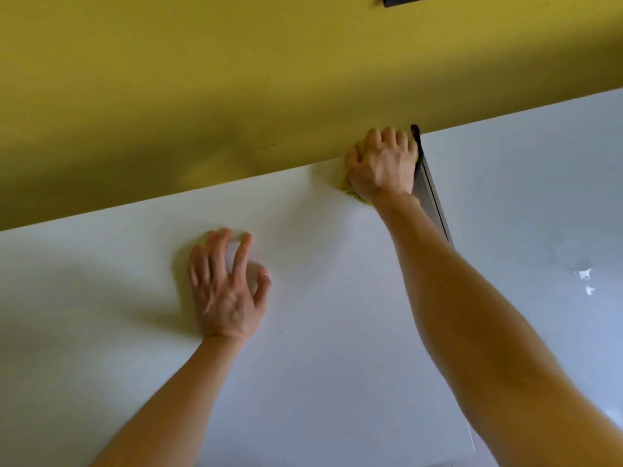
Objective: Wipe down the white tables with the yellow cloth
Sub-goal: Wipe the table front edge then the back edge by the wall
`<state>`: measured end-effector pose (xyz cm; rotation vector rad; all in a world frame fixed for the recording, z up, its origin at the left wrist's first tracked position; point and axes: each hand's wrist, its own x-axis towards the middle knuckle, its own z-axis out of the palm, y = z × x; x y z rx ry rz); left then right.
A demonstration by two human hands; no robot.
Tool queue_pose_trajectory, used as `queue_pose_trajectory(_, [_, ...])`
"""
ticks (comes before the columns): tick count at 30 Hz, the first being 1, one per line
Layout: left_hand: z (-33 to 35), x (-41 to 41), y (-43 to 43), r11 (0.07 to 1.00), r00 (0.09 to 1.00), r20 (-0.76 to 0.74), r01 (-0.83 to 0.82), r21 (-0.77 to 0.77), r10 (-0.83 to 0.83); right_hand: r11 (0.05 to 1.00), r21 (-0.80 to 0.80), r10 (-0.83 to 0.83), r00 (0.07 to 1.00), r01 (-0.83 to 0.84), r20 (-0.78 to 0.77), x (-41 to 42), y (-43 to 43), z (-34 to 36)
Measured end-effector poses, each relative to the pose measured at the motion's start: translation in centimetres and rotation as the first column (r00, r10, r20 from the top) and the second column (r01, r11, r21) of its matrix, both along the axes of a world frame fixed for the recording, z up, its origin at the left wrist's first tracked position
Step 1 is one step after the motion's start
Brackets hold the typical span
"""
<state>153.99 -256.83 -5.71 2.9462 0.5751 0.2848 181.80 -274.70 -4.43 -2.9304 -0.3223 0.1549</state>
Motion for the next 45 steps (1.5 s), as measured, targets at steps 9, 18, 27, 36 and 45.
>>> queue_pose_trajectory(9, [0.0,-0.1,-0.2,1.000,1.000,0.006,0.002,0.002,-0.002,0.854,0.124,0.515,0.854,-0.505,-0.077,-3.8,8.5,-0.4])
queue_pose_trajectory(18, [-0.4,-0.4,0.1,1.000,1.000,0.017,0.003,-0.011,-0.003,0.963,0.237,-0.101,0.988,0.126,-0.116,0.6,-3.4,-1.8])
queue_pose_trajectory(27, [-0.9,-0.6,0.1,0.999,0.998,0.054,0.033,0.000,-0.033,0.912,0.223,-0.341,0.938,0.345,-0.058,-5.8,-4.0,-1.1])
queue_pose_trajectory(36, [-1.0,-0.6,0.1,0.999,0.998,0.044,0.034,0.000,-0.034,0.891,0.278,-0.361,0.931,0.360,-0.050,-4.4,-3.0,-1.8])
queue_pose_trajectory(45, [-1.2,-0.5,0.3,1.000,0.999,0.025,0.024,-0.007,-0.024,0.862,0.096,-0.500,0.866,0.497,0.003,-21.3,-9.0,-0.4])
